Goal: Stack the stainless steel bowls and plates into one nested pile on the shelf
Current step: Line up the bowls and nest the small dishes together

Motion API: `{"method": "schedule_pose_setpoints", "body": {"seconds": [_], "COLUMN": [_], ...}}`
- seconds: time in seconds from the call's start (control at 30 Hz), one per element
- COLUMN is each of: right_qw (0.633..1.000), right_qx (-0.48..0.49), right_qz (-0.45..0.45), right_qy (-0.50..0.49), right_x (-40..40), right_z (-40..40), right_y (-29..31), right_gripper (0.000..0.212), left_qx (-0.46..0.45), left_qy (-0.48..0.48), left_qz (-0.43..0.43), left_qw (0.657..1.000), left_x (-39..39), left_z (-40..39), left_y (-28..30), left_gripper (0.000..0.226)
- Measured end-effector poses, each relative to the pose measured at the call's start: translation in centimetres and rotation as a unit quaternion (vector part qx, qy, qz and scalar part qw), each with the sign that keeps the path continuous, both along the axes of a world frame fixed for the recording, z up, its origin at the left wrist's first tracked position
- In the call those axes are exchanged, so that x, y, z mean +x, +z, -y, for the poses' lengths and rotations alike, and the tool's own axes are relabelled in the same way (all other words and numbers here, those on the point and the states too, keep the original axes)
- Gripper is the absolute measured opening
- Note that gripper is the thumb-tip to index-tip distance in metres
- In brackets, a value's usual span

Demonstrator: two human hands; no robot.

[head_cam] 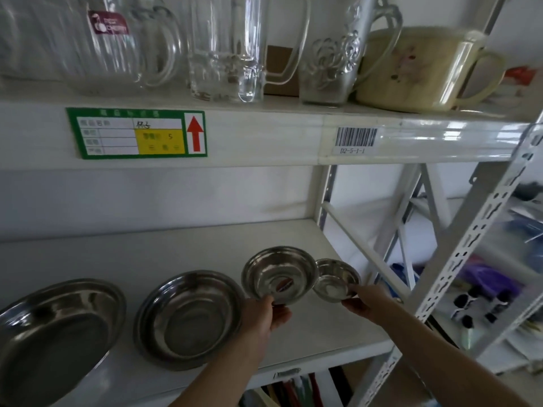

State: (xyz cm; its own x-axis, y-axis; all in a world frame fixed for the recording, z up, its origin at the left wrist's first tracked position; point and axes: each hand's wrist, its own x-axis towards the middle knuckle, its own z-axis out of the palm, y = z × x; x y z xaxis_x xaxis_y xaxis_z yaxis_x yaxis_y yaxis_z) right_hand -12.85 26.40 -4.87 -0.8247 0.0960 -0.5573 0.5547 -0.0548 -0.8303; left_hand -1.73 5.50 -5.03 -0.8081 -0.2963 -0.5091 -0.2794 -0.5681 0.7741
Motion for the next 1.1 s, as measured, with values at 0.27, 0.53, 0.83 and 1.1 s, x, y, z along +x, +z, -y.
{"method": "schedule_pose_setpoints", "body": {"seconds": [0.27,0.53,0.83,1.1], "right_qw": [1.000,0.996,0.996,0.996], "right_qx": [-0.002,-0.046,-0.014,0.065], "right_qz": [0.021,0.023,0.041,0.036], "right_qy": [-0.017,-0.068,-0.074,-0.045], "right_x": [0.9,0.2,0.1,0.3], "right_z": [-1.9,-2.4,-2.5,-2.8], "right_y": [-0.9,-3.0,-4.2,-4.5], "right_gripper": [0.005,0.024,0.013,0.012], "left_qx": [0.003,0.015,-0.007,-0.037], "left_qy": [0.029,0.062,0.074,0.060], "left_qz": [0.068,0.081,0.082,0.082], "left_qw": [0.997,0.995,0.994,0.994], "left_x": [-1.7,-1.6,-1.5,-1.3], "left_z": [-1.9,-3.0,-2.6,-2.3], "left_y": [-3.8,-5.4,-6.0,-6.2], "left_gripper": [0.039,0.043,0.034,0.031]}}
